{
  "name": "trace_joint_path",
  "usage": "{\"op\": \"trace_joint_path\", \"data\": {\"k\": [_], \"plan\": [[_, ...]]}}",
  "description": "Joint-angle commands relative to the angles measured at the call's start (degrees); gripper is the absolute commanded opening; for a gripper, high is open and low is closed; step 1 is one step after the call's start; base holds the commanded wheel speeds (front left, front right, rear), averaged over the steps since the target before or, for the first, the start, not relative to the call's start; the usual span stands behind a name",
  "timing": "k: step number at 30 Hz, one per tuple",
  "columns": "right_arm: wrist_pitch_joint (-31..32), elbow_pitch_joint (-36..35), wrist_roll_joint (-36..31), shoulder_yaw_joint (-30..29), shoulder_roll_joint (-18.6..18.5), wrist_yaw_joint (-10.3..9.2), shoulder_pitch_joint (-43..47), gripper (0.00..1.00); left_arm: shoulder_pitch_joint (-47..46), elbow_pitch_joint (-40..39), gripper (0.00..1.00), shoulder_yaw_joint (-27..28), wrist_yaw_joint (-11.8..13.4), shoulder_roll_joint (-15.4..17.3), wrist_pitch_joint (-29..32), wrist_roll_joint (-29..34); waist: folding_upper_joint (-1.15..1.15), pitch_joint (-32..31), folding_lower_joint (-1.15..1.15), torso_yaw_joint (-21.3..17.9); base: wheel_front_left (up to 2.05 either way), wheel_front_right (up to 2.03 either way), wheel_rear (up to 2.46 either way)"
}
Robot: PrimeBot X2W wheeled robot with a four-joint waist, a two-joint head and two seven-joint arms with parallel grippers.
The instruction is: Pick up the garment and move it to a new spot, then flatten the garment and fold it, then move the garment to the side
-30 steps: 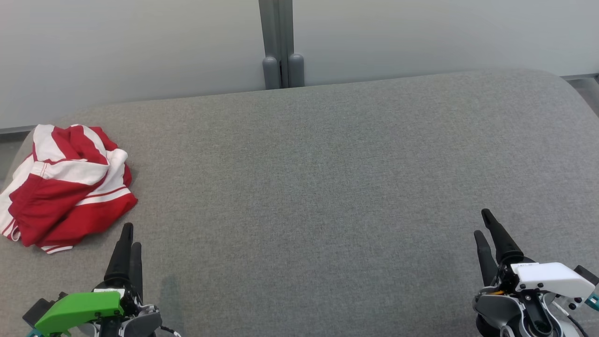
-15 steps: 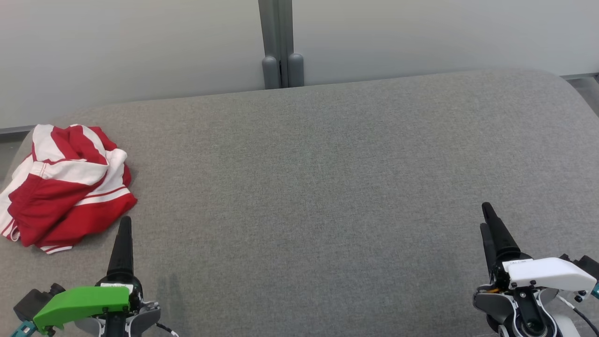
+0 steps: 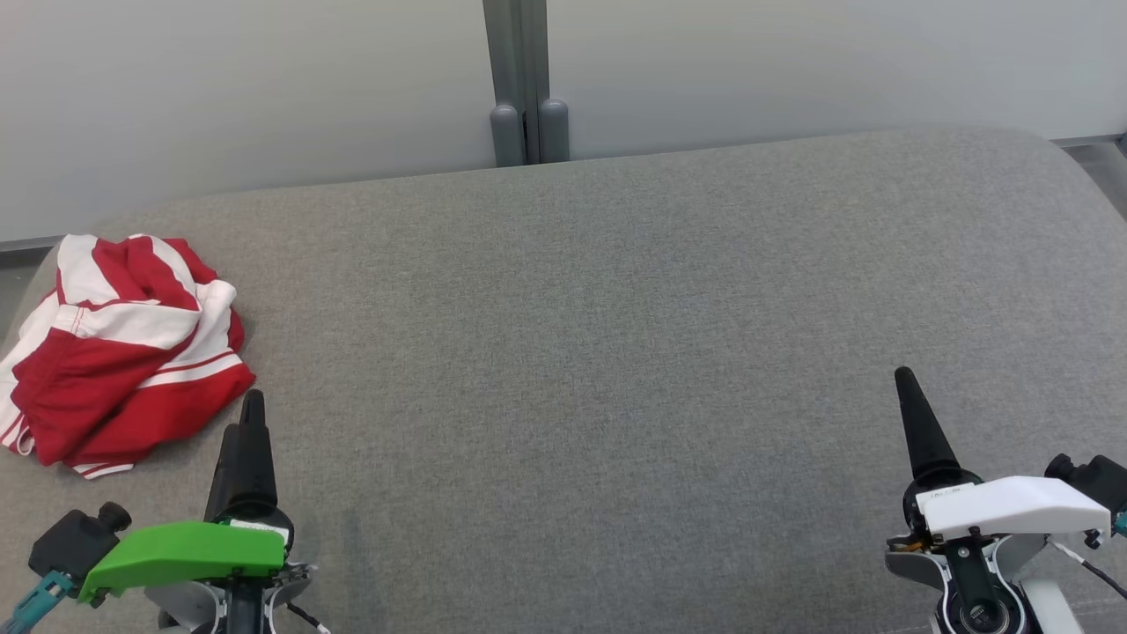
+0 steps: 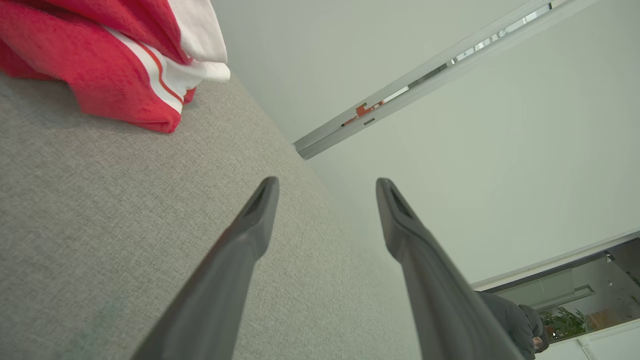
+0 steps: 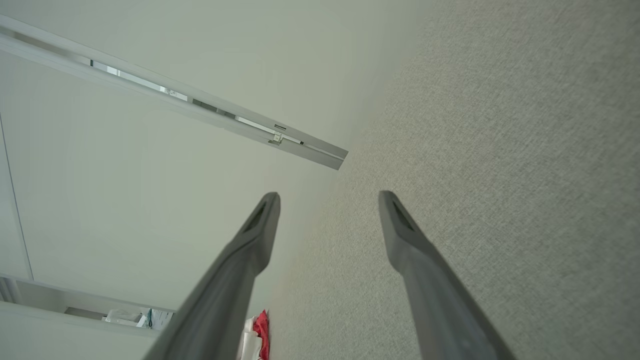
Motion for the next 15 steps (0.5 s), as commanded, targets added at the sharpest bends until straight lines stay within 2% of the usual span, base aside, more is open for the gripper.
{"op": "trace_joint_path", "data": {"k": [1,15], "plan": [[-0.7,-1.3,-2.2,0.4,-0.4,0.15,-0.2,1.0,-0.4,-1.2,1.0,-0.4,0.4,0.4,-0.6,2.8,0.0,0.0,0.0,0.0,0.0,0.0,0.0],[-3.3,-2.8,-15.1,2.4,-0.4,0.17,0.5,1.0,0.3,-2.1,1.0,-2.7,1.6,0.5,-3.3,19.4,0.0,0.2,0.0,0.0,0.0,0.0,0.0]]}}
